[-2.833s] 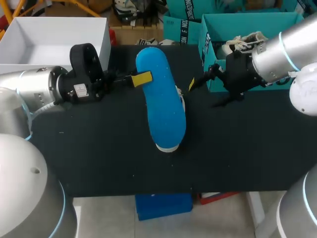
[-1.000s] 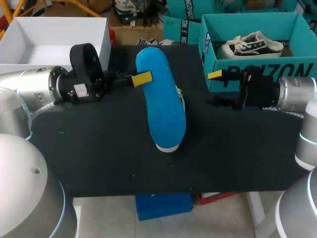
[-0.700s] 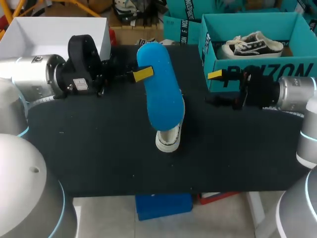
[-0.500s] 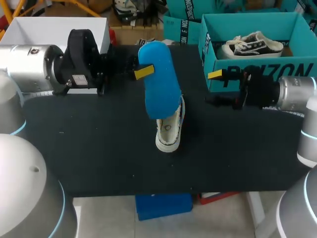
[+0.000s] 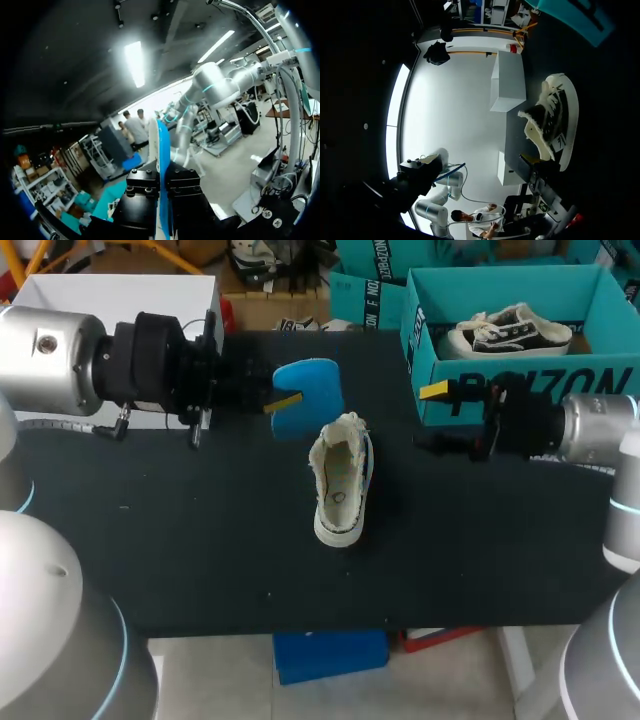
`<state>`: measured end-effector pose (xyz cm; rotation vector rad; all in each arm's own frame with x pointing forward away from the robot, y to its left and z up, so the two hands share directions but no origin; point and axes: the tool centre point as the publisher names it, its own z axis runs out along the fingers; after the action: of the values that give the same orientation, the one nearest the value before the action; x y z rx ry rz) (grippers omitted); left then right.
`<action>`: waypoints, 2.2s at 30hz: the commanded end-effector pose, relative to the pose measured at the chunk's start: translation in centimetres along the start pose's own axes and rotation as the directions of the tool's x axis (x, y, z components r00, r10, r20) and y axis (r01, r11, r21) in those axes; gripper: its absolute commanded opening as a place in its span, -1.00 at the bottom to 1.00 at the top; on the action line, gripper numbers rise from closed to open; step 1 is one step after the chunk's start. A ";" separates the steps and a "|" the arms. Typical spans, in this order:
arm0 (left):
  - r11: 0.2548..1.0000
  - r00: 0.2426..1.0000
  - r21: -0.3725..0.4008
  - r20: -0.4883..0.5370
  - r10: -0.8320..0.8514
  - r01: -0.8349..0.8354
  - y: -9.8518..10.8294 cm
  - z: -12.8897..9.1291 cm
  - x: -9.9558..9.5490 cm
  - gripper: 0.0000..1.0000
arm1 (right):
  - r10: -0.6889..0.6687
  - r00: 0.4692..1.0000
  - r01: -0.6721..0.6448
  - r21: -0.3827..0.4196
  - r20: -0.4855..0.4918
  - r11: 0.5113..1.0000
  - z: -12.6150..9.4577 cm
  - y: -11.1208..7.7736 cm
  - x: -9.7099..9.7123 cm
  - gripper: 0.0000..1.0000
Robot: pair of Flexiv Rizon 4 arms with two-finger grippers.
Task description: Take the shoe out of the shoebox, open the shoe tongue, remove and reinsert the insole, then place the shoe into the shoebox
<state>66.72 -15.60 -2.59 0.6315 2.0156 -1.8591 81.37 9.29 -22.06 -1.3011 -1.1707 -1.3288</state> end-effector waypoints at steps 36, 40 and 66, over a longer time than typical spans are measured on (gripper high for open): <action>0.745 0.770 -0.268 0.017 0.638 -0.611 4.8 -2.0 15.7 -1.00 | 0.000 1.000 0.000 -0.004 0.001 1.000 0.2 0.0 -0.1 1.00; 0.747 0.774 -0.273 0.015 0.633 -0.606 7.0 -2.4 15.9 -1.00 | 0.000 1.000 0.000 -0.004 0.001 1.000 0.2 0.0 -0.1 1.00; 0.787 0.799 -0.144 -0.066 0.598 -0.600 18.9 -1.3 7.6 -1.00 | 0.000 1.000 0.000 -0.004 0.001 1.000 0.2 0.0 -0.1 1.00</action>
<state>65.87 -11.53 -21.33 1.0436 1.6835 -1.2464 81.42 9.35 -22.07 -1.3022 -1.1700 -1.3308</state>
